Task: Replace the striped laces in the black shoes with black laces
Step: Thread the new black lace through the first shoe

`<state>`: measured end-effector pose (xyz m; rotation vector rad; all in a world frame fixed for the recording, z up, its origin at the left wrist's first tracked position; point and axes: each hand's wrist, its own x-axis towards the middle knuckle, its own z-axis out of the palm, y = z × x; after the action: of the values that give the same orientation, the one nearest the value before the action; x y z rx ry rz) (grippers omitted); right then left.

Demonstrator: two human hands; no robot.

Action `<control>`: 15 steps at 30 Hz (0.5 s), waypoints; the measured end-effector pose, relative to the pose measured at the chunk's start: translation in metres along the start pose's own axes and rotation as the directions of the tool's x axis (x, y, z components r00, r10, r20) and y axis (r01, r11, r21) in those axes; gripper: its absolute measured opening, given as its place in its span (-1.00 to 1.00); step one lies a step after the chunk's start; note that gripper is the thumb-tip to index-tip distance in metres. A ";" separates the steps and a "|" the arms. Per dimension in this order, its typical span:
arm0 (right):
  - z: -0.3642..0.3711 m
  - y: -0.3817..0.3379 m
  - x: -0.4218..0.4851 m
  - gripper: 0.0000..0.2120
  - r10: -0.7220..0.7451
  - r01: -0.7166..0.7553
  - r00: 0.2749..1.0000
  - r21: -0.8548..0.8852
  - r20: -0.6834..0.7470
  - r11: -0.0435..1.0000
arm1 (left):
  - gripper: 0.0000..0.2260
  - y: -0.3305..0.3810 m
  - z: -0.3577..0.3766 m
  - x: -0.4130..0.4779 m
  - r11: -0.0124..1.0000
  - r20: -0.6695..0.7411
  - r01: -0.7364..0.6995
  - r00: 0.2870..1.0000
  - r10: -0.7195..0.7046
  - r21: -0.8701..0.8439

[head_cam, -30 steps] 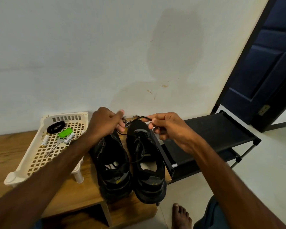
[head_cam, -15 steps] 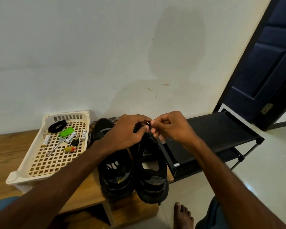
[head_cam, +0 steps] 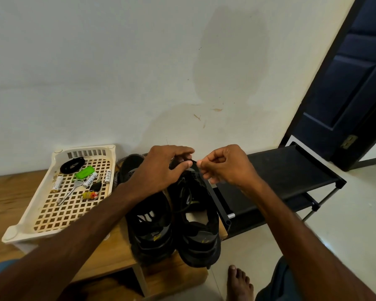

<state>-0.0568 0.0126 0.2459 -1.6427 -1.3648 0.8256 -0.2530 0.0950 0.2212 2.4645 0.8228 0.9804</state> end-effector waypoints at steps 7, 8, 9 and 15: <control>0.001 0.001 0.001 -0.87 0.005 0.000 0.998 -0.068 0.063 0.998 | -0.88 0.003 0.007 0.000 1.000 0.020 -0.024 1.000 0.023 0.013; 0.001 0.001 0.001 -0.87 0.005 0.000 0.997 -0.074 0.073 0.997 | -0.89 0.003 0.007 0.001 1.000 0.035 -0.018 0.999 0.018 0.014; 0.001 0.001 0.001 -0.87 0.004 0.002 0.996 -0.075 0.085 0.997 | -0.90 0.004 0.007 0.001 1.000 0.049 -0.013 0.999 0.013 0.015; 0.003 0.004 0.003 -0.88 0.008 0.001 0.992 -0.073 0.126 0.997 | -0.96 0.007 0.011 -0.002 0.992 0.097 0.069 0.992 -0.079 0.105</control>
<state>-0.0568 0.0154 0.2413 -1.6733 -1.4957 0.9041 -0.2434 0.0872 0.2167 2.5250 0.9449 0.7999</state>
